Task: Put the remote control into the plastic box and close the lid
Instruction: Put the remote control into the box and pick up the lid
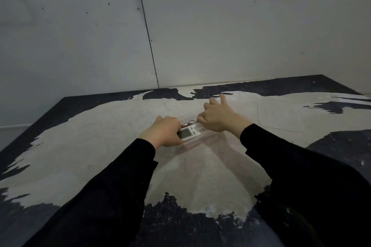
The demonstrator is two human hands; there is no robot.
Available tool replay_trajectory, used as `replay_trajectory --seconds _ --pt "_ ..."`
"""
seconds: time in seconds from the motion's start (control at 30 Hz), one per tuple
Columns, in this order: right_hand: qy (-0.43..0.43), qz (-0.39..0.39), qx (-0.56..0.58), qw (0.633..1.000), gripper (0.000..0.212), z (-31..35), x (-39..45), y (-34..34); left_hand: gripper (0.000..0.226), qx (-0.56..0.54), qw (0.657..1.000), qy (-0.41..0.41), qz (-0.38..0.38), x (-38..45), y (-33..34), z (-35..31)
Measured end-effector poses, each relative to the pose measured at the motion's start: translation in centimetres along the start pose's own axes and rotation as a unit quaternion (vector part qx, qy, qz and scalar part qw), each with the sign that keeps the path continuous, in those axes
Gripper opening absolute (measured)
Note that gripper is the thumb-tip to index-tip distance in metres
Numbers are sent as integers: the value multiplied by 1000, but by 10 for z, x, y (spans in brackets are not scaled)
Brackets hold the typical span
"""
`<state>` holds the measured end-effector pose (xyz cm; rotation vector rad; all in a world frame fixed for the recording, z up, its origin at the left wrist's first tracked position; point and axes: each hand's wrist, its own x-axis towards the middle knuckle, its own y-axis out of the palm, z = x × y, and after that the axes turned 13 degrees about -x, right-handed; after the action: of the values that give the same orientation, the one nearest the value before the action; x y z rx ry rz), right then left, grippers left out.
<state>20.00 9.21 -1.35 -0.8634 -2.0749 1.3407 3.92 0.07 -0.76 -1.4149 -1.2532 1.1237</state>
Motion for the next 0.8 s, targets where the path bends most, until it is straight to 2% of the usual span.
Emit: replay_trajectory --seconds 0.1,0.23,0.53,0.7,0.8 --pt "11 6 -20 1000 56 1 0 1 49 35 999 3 3 -2 -2 4" --pt "11 -10 -53 998 53 6 -1 3 59 31 999 12 5 -5 0 8" --pt "-6 4 -53 999 50 2 -4 4 48 -72 997 18 0 -8 0 15" --pt "10 24 -59 998 59 4 -9 -2 45 -108 994 -7 19 -9 -4 18" --pt "22 18 35 999 52 2 -20 -3 58 -184 983 -8 4 -15 -5 18"
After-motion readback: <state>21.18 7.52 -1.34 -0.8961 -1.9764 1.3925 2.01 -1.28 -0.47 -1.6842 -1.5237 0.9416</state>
